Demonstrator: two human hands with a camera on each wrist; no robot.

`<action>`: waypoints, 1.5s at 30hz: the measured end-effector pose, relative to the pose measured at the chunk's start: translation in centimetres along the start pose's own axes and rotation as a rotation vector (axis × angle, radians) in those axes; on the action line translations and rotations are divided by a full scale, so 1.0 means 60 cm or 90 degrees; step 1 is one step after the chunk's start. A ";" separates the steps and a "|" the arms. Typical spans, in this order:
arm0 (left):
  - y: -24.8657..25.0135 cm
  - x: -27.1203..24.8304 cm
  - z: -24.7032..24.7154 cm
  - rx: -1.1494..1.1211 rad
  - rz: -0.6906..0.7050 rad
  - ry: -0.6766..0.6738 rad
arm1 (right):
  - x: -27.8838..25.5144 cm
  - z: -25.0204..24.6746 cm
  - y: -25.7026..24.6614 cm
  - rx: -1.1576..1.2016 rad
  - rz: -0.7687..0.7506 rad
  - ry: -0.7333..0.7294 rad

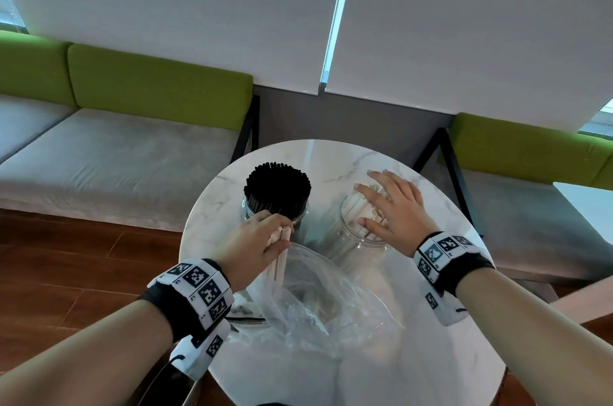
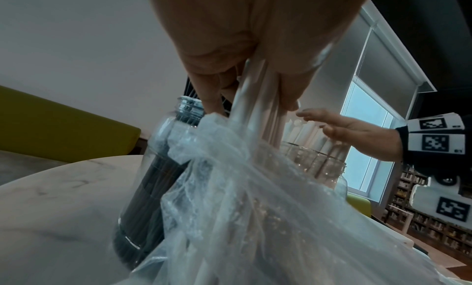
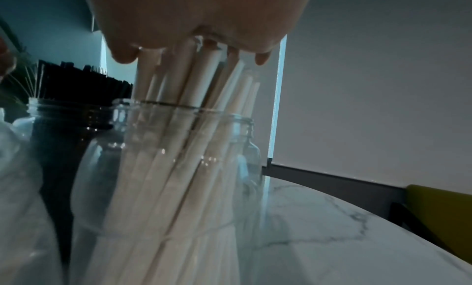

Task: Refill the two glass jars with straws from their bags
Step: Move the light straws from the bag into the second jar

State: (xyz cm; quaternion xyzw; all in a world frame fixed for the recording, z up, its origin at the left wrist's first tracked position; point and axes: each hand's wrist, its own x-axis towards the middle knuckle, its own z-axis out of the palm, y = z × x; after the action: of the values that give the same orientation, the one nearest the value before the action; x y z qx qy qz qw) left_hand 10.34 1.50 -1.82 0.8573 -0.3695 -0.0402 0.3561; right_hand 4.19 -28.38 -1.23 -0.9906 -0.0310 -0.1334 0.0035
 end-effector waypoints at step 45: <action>0.002 -0.004 0.002 -0.006 0.002 0.010 | 0.080 0.000 -0.020 0.043 0.147 -0.138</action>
State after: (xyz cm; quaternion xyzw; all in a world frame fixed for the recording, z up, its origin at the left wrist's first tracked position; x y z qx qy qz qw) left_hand 10.03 1.54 -1.87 0.8553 -0.3681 -0.0350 0.3630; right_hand 8.75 -26.91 0.06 -0.9955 0.0785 -0.0235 0.0486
